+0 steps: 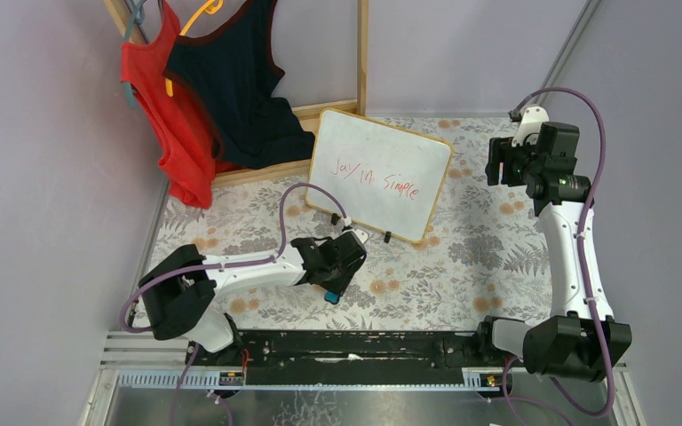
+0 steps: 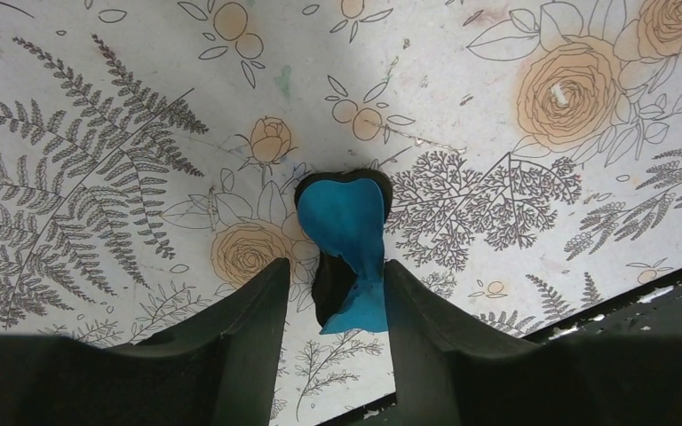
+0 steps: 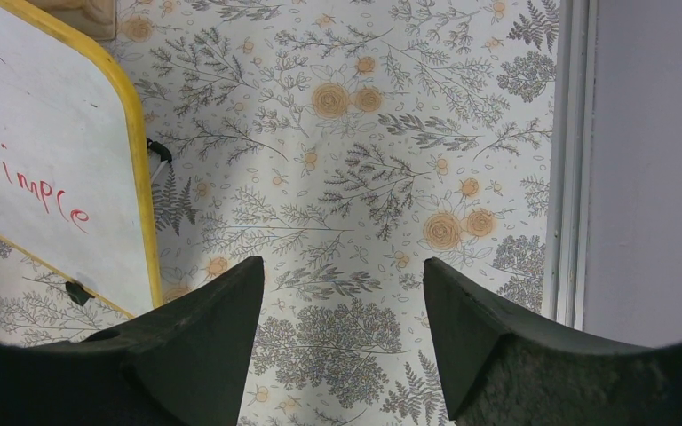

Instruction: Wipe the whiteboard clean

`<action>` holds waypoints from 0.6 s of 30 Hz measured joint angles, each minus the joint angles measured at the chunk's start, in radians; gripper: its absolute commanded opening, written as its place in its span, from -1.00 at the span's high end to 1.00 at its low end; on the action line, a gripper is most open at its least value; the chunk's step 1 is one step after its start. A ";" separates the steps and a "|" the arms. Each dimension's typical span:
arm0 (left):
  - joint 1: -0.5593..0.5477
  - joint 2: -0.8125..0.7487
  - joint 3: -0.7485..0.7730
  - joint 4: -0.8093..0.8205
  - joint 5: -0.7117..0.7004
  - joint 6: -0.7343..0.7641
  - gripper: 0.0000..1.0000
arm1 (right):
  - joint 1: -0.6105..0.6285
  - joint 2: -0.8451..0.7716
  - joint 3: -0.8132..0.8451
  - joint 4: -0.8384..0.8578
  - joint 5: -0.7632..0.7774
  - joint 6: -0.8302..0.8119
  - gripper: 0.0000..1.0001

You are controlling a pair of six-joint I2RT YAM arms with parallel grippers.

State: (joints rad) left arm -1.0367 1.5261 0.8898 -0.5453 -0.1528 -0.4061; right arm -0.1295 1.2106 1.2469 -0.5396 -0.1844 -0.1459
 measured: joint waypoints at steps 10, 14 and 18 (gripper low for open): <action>0.000 0.000 0.000 0.000 0.016 0.000 0.16 | 0.000 0.000 -0.001 0.001 0.000 0.000 -0.46; 0.000 0.002 0.000 0.003 0.017 0.000 0.17 | 0.000 0.000 -0.001 0.007 0.000 0.000 -0.46; 0.000 0.021 0.000 0.013 0.023 0.000 0.19 | 0.000 0.000 -0.003 0.010 0.000 0.000 -0.46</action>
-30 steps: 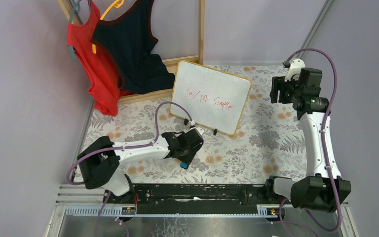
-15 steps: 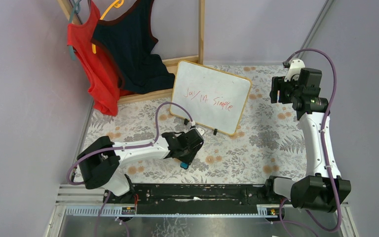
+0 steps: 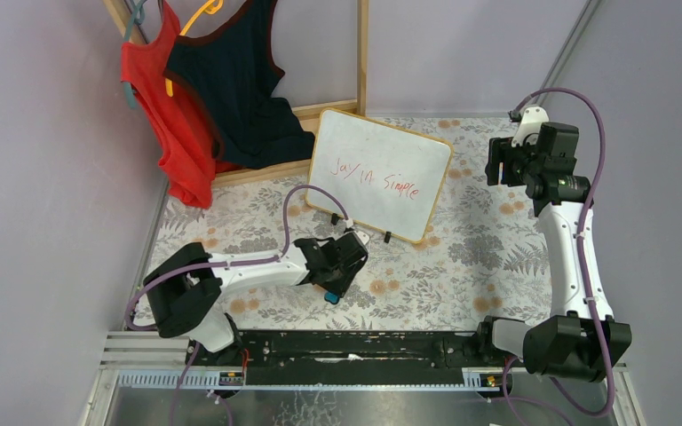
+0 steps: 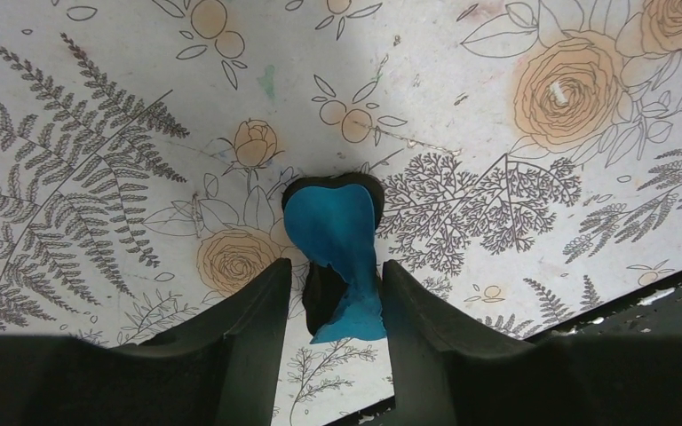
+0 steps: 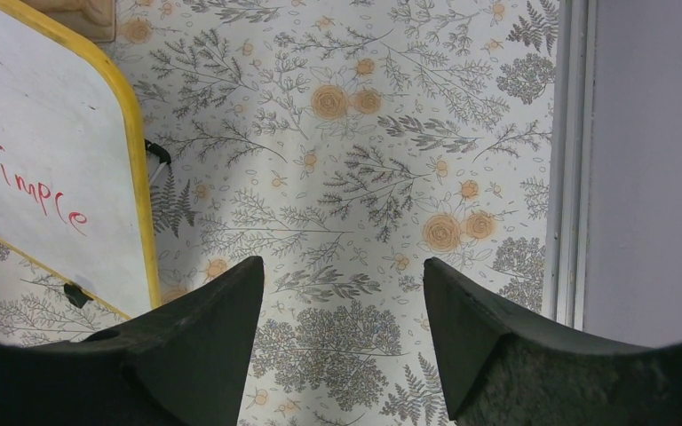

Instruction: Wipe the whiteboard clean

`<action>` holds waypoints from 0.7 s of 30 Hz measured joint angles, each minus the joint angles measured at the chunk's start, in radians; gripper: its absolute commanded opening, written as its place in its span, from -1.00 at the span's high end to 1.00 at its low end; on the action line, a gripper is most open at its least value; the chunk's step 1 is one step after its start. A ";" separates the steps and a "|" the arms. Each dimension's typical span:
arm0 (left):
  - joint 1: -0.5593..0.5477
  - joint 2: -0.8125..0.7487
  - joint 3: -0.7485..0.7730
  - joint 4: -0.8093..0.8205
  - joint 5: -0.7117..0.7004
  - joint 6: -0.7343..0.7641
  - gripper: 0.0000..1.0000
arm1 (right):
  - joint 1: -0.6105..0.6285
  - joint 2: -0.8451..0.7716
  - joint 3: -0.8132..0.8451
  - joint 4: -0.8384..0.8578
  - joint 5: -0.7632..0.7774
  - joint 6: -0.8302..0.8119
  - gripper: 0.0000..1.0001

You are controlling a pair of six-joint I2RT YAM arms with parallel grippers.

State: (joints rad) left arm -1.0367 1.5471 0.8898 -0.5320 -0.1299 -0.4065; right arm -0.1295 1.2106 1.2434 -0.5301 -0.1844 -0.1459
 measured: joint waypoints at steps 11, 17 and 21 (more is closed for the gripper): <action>0.001 0.025 0.000 0.009 0.011 0.000 0.20 | 0.000 0.000 -0.011 0.002 0.000 0.000 -0.46; 0.004 0.040 -0.002 0.027 0.018 0.000 0.24 | 0.000 0.000 -0.011 0.004 0.000 0.000 -0.47; 0.005 0.047 -0.004 0.039 0.018 0.000 0.32 | 0.000 0.000 -0.013 0.005 0.000 0.000 -0.46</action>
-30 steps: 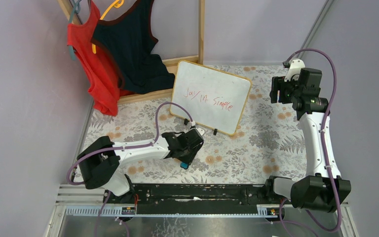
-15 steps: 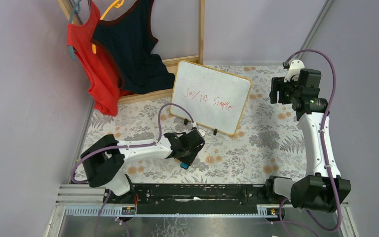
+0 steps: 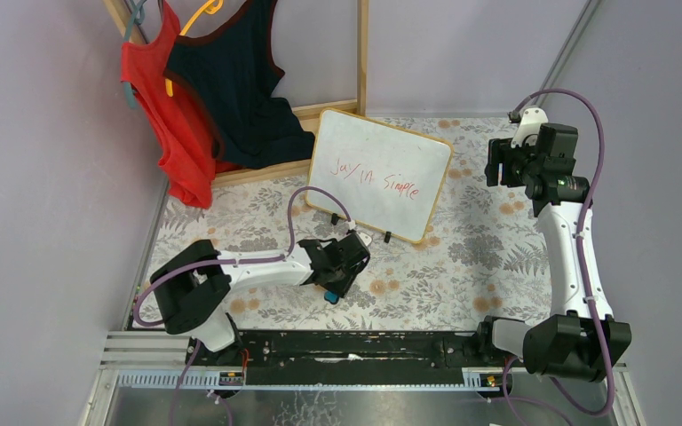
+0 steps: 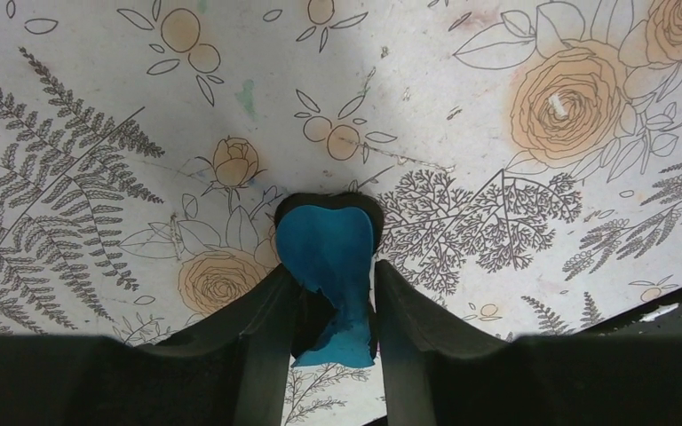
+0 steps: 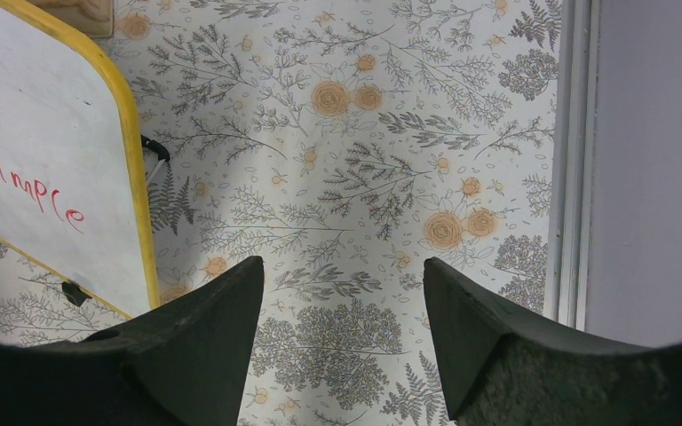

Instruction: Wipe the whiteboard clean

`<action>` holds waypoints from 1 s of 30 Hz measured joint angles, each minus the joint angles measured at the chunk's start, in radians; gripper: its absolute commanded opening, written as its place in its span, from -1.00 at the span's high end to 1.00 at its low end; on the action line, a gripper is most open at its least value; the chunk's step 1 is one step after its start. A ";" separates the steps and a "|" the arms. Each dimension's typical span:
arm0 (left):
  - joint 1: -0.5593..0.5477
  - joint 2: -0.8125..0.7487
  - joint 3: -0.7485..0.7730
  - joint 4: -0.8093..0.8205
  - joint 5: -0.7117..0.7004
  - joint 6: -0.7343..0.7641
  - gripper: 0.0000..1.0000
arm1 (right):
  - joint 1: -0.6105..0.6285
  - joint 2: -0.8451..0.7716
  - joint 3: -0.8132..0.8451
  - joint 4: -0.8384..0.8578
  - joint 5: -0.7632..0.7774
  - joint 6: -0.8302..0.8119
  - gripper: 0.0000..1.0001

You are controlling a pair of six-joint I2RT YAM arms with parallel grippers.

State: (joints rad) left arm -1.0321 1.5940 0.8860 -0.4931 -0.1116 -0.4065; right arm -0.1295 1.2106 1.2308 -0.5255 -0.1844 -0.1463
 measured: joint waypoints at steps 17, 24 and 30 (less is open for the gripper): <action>0.007 -0.003 -0.014 0.025 0.008 0.000 1.00 | 0.000 0.000 -0.006 0.000 0.000 0.000 -0.44; 0.019 -0.108 -0.044 0.019 -0.034 0.000 1.00 | -0.002 0.008 0.012 -0.019 -0.012 -0.001 -0.43; 0.064 -0.246 -0.033 0.006 -0.140 0.009 1.00 | -0.002 0.037 0.070 -0.024 -0.020 -0.013 -0.40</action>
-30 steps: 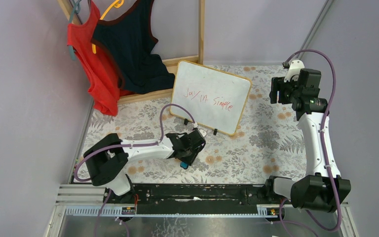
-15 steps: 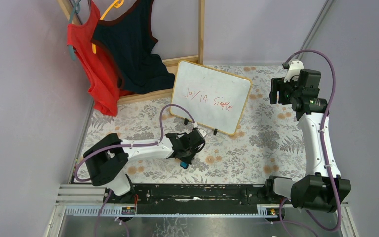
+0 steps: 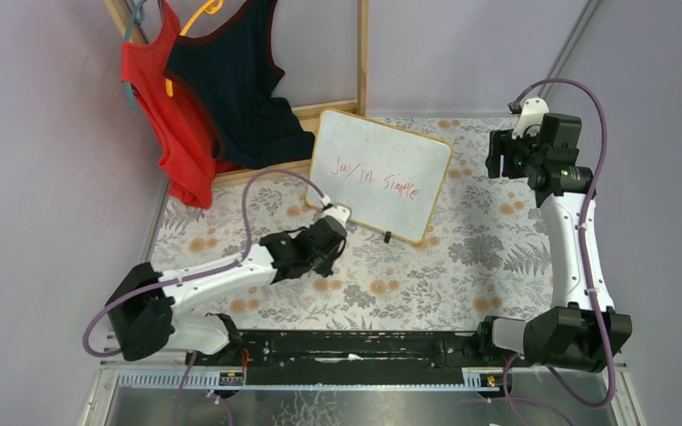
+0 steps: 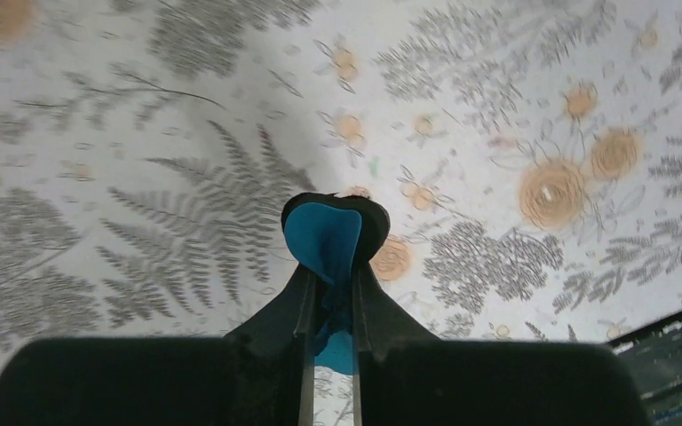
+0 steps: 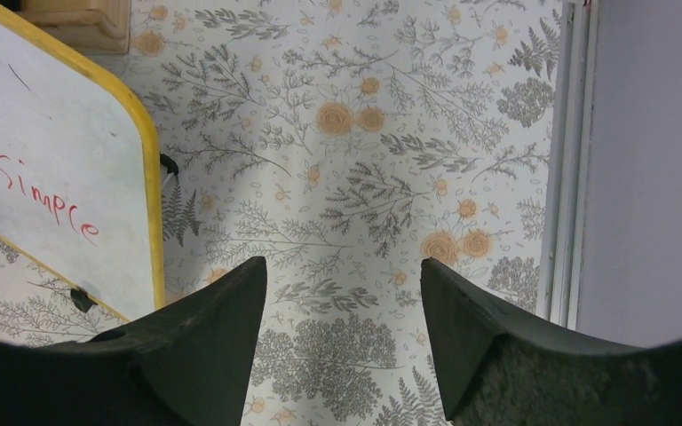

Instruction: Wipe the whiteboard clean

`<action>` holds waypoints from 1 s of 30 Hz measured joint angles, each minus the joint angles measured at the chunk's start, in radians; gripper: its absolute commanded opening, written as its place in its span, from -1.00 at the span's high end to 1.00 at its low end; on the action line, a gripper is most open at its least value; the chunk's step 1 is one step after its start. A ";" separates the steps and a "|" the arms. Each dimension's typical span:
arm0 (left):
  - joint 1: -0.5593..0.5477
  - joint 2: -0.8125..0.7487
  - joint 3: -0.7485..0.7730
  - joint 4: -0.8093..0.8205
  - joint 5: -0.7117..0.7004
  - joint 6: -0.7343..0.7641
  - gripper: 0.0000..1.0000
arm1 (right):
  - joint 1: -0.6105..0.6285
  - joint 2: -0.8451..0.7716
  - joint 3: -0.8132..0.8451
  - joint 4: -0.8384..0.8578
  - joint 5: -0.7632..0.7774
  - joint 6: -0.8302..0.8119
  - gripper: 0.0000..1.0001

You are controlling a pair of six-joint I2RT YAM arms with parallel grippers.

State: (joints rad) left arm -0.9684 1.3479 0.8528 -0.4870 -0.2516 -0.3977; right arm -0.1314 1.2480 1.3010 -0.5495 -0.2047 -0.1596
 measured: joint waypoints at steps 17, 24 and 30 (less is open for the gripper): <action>0.153 -0.219 -0.004 0.085 -0.130 0.028 1.00 | -0.205 0.576 0.750 -0.559 -0.548 -0.267 -0.43; 0.172 -0.182 -0.015 0.158 -0.116 0.035 1.00 | -0.236 0.653 0.788 -0.792 -0.805 -0.435 -0.38; 0.178 -0.127 -0.014 0.218 -0.093 0.037 1.00 | -0.235 0.653 0.677 -0.822 -0.929 -0.494 -0.32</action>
State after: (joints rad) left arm -0.7906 1.2213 0.8383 -0.2691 -0.3450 -0.3603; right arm -0.3664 1.9015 1.9781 -1.3716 -1.1332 -0.6540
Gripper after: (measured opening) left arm 0.088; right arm 0.679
